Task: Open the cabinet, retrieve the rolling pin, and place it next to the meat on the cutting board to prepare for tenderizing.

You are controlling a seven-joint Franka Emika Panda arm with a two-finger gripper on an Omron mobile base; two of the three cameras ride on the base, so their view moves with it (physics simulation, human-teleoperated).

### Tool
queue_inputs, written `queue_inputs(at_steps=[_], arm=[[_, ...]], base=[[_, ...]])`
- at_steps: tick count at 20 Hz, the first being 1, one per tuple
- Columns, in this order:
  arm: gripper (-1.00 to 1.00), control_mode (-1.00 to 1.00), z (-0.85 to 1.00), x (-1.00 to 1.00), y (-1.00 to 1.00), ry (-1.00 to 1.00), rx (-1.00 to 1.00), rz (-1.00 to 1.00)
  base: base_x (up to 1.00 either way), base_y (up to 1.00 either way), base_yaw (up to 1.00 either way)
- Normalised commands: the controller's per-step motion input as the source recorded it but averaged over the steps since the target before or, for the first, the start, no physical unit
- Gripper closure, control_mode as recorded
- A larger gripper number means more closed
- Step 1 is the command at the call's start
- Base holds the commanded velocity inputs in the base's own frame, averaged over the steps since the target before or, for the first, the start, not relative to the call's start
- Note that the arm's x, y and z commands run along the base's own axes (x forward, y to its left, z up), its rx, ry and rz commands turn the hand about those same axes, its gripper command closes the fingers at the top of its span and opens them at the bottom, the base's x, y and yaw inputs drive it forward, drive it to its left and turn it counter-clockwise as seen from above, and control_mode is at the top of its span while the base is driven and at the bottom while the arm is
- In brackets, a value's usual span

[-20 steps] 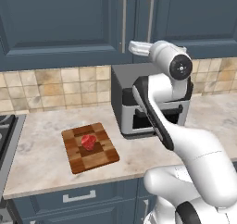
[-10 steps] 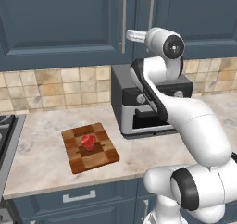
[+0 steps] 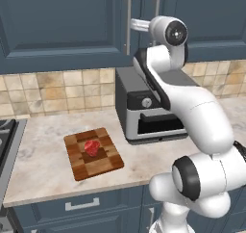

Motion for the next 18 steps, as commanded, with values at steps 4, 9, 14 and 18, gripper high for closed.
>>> queue_inputs(at_steps=[4, 9, 14, 18], arm=[[1.0, -1.0, 0.02, 0.1, 0.0, 0.0, 0.0, -0.01], [1.0, -1.0, 0.0, 0.2, 0.2, 0.05, 0.0, 0.0], [1.0, -1.0, -0.03, 0.08, 0.04, 0.04, -0.01, 0.0], [1.0, -1.0, -0.02, 0.47, -0.04, 0.03, 0.01, 0.06]], base=[[0.0, 0.0, 0.0], [0.0, 0.0, 0.0], [0.0, 0.0, 0.0], [0.0, 0.0, 0.0]])
